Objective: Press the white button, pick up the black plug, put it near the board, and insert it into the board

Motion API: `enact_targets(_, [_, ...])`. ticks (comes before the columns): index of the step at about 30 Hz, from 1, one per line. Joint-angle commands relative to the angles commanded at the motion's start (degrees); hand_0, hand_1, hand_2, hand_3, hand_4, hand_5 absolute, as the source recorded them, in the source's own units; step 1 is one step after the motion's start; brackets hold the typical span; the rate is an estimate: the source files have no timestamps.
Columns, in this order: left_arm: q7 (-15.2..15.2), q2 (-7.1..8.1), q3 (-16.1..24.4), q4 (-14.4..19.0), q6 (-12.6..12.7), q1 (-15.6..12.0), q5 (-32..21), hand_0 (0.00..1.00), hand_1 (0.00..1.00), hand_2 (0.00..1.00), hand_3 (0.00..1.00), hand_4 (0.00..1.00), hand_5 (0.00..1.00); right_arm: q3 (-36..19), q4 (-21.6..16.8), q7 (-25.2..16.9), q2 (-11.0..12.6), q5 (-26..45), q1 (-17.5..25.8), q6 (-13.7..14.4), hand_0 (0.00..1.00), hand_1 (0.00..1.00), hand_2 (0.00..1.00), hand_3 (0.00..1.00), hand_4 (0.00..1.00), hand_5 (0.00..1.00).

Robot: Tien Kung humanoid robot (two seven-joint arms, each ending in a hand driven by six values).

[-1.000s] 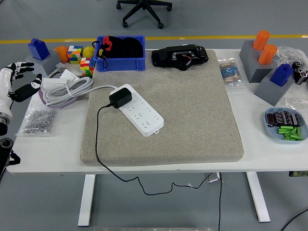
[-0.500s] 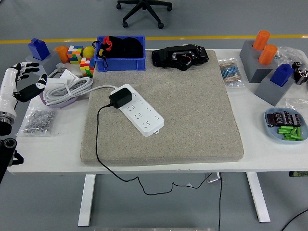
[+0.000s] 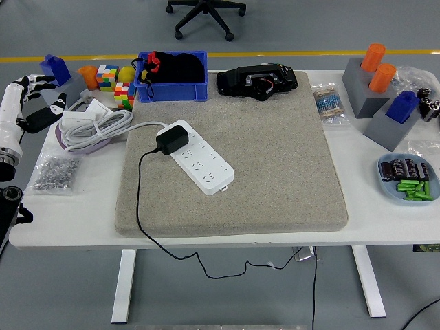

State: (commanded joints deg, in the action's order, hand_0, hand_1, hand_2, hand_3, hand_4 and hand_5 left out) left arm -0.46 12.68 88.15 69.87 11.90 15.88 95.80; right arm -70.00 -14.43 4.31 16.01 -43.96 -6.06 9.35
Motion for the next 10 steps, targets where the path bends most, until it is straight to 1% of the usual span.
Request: enact_targets(10, [0.08, 0.0, 0.31, 0.45, -0.13, -0.68, -0.27, 0.75, 0.796, 0.67, 0.665, 0.648, 0.176, 0.81, -0.05, 0.03, -0.06, 0.35, -0.65, -0.04, 0.644, 0.58, 0.61, 0.546, 0.643, 0.308])
